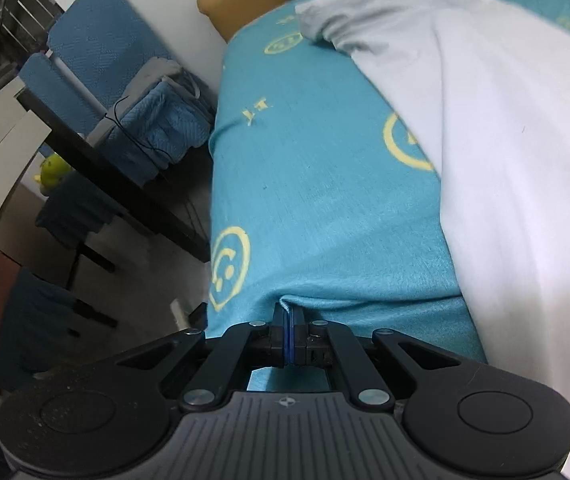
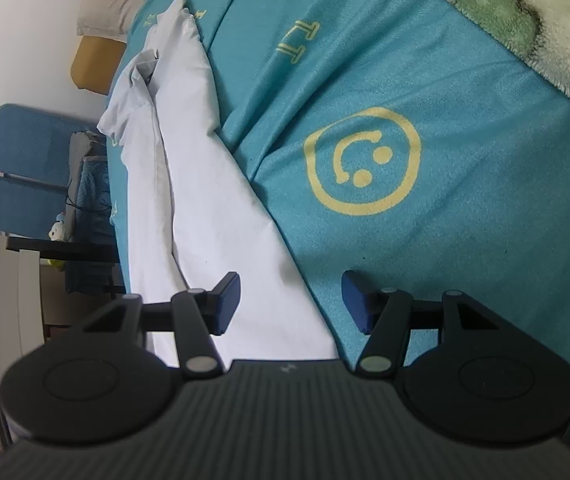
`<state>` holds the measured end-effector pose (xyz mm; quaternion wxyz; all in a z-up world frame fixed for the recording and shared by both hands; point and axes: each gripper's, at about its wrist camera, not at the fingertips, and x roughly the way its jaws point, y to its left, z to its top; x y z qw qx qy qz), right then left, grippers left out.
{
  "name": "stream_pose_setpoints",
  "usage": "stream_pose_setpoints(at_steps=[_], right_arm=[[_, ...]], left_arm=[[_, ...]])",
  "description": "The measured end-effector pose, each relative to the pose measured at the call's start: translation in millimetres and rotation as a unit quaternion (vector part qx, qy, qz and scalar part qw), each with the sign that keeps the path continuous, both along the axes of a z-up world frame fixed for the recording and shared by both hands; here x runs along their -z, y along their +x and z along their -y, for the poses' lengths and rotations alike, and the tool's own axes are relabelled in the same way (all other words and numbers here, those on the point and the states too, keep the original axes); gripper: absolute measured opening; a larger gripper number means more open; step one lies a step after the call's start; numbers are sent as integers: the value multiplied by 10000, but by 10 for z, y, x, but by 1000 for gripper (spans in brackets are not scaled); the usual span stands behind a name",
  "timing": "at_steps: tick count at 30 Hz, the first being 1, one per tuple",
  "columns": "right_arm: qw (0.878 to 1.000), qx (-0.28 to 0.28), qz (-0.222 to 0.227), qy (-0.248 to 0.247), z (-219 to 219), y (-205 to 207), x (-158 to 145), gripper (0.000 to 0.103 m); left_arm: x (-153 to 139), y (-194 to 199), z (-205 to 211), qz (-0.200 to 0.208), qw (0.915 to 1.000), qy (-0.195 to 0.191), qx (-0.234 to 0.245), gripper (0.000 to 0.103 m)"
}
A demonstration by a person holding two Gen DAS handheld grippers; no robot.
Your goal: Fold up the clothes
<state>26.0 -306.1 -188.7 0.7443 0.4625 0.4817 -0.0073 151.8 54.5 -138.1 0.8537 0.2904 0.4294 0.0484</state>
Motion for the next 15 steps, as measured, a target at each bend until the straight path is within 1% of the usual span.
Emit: stream_pose_setpoints(at_steps=[2, 3, 4, 5, 6, 7, 8, 9, 10, 11, 12, 13, 14, 15], right_arm=[[10000, -5, 15, -40, -1, 1, 3, 59], [10000, -9, 17, -36, 2, 4, 10, 59], [10000, -3, 20, -15, 11, 7, 14, 59], [10000, 6, 24, 8, 20, 11, 18, 59], [10000, 15, 28, 31, 29, 15, 21, 59], [10000, 4, 39, 31, 28, 14, 15, 59], [10000, -12, 52, 26, 24, 12, 8, 59], [10000, -27, 65, 22, 20, 11, 1, 59], [9999, -55, 80, 31, 13, 4, -6, 59], [9999, -84, 96, 43, 4, -3, -13, 59], [9999, -92, 106, 54, 2, -9, -18, 59], [9999, -95, 115, 64, 0, -14, -24, 59], [9998, -98, 124, 75, -1, -20, -29, 59], [9998, -102, 133, 85, -2, -25, -35, 59]], left_arm=[[115, 50, 62, 76, 9996, 260, 101, 1], [135, 89, 37, 105, 9996, 233, 88, 1], [92, 100, 10, 89, 9999, 83, -4, 2], [24, 112, -25, 40, 9998, -141, -132, 2], [-62, 108, -72, -9, 9986, -450, -275, 4], [-167, 87, -134, -58, 9954, -848, -431, 13], [-272, 67, -195, -107, 9904, -1245, -586, 16], [-386, 27, -256, -144, 9838, -1636, -719, 25], [-507, -43, -317, -174, 9763, -1997, -816, 38], [-619, -126, -365, -192, 9683, -2323, -894, 43], [-708, -215, -402, -207, 9586, -2675, -954, 49], [-782, -309, -443, -239, 9464, -3063, -1000, 51], [-857, -402, -484, -271, 9325, -3446, -1045, 53], [-907, -496, -516, -347, 9171, -3823, -1072, 57]])
